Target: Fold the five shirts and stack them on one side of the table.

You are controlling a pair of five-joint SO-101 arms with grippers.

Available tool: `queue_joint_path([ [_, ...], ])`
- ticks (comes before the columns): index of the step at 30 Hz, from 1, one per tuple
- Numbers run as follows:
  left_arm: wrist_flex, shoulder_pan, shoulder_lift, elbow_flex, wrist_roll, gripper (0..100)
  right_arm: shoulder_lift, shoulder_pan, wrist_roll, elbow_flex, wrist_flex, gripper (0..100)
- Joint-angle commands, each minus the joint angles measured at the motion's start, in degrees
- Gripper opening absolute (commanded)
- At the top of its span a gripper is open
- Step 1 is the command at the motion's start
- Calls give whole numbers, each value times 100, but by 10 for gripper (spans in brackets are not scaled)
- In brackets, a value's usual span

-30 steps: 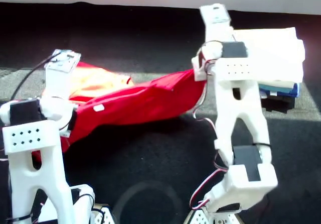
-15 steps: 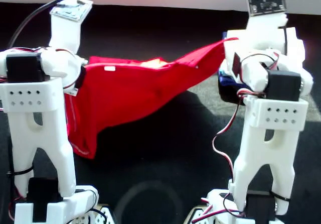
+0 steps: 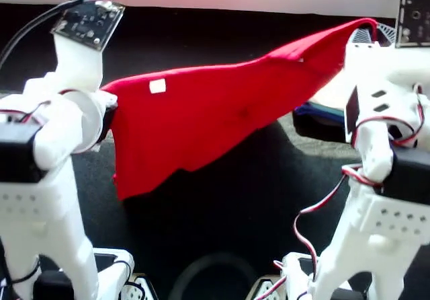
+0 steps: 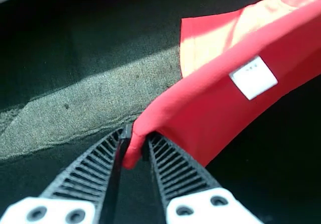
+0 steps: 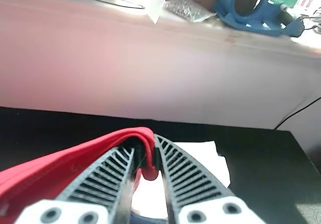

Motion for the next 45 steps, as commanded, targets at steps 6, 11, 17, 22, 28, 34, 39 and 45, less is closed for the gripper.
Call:
queue_joint_path([
  [6, -9, -66, -725, -198, -18, 9, -840, 92, 53, -163, -136, 6],
  [11, -519, -567, -1147, -198, -18, 9, -1165, 92, 53, -163, -163, 6],
  [17, -712, -813, -1332, -101, -9, 9, -1226, 92, 53, -163, -382, 6],
  [22, -571, -822, -1376, 593, -9, 9, -1235, 101, 316, -242, -892, 6],
  [28, -624, -1226, -1385, 804, -18, 9, -1244, 101, 413, -760, -804, 6],
  [34, -554, -1323, -1385, -4, -18, 9, -1244, 101, 413, -1147, -611, 6],
  [39, -484, -1323, -1385, -822, -18, 9, -1235, 101, 422, -1411, -620, 6],
  [45, -457, -1323, -1376, -1525, -18, 9, -1191, 101, 422, -1393, -637, 6],
])
